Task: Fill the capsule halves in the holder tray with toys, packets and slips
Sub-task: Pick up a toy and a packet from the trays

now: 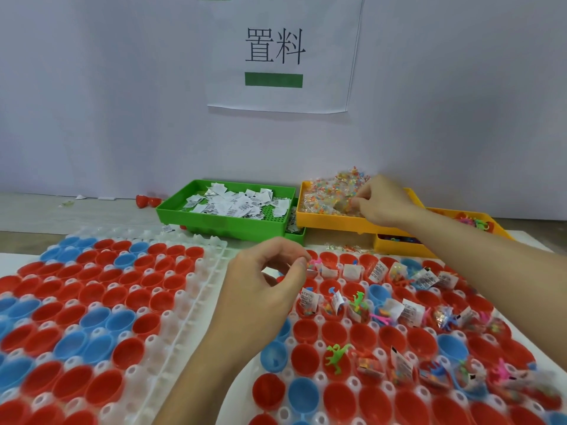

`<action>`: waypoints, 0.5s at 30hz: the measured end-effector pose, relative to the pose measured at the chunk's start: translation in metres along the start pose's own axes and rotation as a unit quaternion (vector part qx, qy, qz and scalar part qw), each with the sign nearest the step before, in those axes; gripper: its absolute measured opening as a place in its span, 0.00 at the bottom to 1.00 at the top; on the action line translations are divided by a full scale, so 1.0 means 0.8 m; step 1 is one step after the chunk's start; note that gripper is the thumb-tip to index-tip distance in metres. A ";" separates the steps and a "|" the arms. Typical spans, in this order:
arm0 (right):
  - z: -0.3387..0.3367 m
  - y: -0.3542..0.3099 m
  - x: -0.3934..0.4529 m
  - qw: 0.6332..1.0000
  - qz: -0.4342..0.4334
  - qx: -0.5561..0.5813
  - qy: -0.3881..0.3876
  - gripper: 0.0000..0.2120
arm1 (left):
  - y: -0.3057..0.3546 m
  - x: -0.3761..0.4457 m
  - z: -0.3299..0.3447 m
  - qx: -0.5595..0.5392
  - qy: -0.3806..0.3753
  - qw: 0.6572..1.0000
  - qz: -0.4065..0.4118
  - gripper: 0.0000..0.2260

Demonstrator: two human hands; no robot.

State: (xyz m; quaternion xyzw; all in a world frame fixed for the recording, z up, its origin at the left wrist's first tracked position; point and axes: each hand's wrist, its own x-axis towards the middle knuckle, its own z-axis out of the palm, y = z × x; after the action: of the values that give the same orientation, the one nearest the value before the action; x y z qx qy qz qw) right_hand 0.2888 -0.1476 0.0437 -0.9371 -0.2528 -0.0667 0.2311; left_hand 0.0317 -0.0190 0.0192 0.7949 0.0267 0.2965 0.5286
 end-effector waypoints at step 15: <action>-0.061 -0.011 -0.169 0.934 -0.016 0.357 0.018 0.09 | 0.011 -0.007 0.013 -0.057 -0.011 0.998 -0.023 0.06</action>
State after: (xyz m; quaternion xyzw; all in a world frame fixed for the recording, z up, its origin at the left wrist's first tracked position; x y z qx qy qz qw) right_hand 0.1672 -0.2235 0.0579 -0.7872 -0.2703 0.0074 0.5542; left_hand 0.0302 -0.0337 0.0214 0.7658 0.0221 0.2764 0.5802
